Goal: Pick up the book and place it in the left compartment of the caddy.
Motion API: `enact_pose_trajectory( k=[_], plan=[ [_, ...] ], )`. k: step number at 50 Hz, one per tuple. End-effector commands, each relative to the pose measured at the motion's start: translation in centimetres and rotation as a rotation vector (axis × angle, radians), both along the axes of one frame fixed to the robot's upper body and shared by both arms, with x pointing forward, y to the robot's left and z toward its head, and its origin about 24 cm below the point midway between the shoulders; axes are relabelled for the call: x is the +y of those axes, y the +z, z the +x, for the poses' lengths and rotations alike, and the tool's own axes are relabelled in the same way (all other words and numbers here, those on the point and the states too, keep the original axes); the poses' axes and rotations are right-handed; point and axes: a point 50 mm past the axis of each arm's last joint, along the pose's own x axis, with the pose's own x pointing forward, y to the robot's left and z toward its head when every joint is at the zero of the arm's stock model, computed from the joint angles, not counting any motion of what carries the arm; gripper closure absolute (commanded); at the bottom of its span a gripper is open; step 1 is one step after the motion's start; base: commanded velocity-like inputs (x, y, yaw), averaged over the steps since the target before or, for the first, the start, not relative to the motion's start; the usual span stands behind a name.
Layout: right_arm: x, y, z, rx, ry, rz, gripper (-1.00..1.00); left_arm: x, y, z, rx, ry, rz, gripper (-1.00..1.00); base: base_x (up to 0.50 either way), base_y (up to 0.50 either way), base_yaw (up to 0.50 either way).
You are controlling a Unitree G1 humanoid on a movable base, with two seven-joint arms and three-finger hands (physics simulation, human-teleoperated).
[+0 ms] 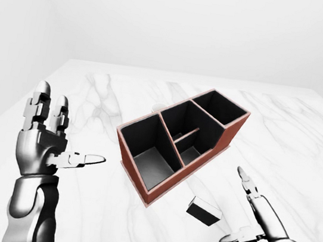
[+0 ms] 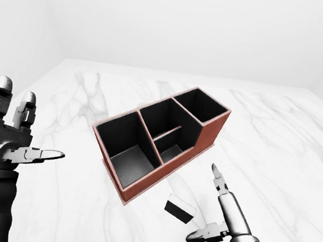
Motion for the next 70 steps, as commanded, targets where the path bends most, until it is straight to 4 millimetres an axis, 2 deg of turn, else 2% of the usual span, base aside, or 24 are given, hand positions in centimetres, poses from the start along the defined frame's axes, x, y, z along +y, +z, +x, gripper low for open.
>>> enact_pose_trajectory(
  k=[1,32,66,70],
  plan=[
    [-0.1,-0.9,0.4,0.027,0.005,0.020,-1.00,0.1,0.0,0.0,-0.001,0.001,-0.001,-1.00,0.00,0.00,0.00],
    [-0.2,-2.7,1.4,0.062,0.007,0.064,-1.00,0.1,0.2,-0.1,-0.007,0.003,-0.002,-1.00,0.00,0.00,0.00],
    [0.5,-3.3,2.5,0.073,0.053,0.067,-1.00,0.0,0.1,0.1,-0.004,0.002,-0.002,-1.00,0.00,0.00,0.00],
    [0.3,-4.1,2.6,0.096,0.040,0.089,-1.00,0.2,0.1,0.0,-0.006,0.005,-0.003,-1.00,0.00,0.00,0.00]
  ],
)
